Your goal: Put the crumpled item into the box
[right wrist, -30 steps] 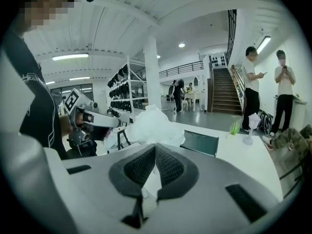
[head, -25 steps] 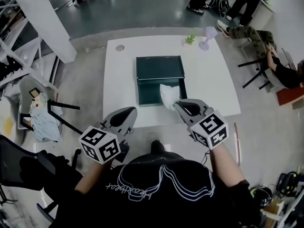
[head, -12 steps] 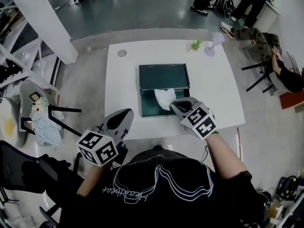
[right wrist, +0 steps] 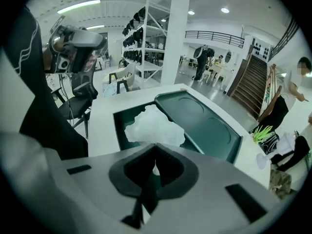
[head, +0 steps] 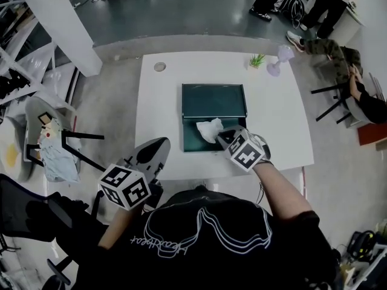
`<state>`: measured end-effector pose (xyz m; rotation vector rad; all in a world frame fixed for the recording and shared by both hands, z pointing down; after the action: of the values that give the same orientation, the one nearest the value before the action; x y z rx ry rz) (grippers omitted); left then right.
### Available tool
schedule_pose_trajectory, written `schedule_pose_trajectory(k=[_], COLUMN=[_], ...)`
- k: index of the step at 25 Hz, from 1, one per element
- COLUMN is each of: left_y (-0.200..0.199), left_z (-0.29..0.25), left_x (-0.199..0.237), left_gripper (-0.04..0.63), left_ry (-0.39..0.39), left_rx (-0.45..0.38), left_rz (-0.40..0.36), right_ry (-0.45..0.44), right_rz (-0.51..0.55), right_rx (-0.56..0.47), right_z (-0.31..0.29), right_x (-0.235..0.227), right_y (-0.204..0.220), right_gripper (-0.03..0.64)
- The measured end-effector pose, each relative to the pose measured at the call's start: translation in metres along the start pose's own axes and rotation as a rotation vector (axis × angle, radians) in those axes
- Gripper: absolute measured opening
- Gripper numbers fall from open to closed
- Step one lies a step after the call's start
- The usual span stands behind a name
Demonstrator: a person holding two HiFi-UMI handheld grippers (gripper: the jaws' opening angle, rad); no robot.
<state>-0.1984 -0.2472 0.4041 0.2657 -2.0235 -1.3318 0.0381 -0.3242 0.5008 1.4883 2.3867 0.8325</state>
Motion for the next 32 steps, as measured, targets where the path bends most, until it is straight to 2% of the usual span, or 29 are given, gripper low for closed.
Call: schedule_pose_trajectory(k=[9, 16, 21, 24, 32], left_y=[0.004, 0.008, 0.010, 0.009, 0.005], left_z=[0.001, 0.004, 0.009, 0.011, 0.012], left_x=[0.009, 0.015, 0.018, 0.018, 0.015], left_gripper=[0.006, 0.006, 0.006, 0.006, 0.006], left_ry=[-0.031, -0.055, -0.067, -0.069, -0.060], left_rx=[-0.009, -0.016, -0.018, -0.016, -0.012], left_rz=[0.022, 0.046, 0.057, 0.059, 0.048], right_ry=[0.016, 0.000, -0.022, -0.029, -0.036], right_rz=[0.105, 0.147, 0.148, 0.143, 0.021], right_rx=[0.145, 0.228, 0.250, 0.254, 0.152], right_z=[-0.029, -0.047, -0.049, -0.049, -0.027], right_x=[-0.004, -0.008, -0.010, -0.010, -0.010], right_y=[0.007, 0.011, 0.009, 0.009, 0.004], right_gripper=[0.006, 0.006, 0.016, 0.044, 0.165])
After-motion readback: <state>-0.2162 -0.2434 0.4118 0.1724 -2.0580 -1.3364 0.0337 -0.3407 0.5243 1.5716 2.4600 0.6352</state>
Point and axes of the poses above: the fingertips, and each gripper's own axes: z backward along the fingers, x to its left, y out of its underside, the point moved 8 cm from there along z, backward along the fingers, and after that the axes turned 2 degrees about -z, right-handed, at the moved point
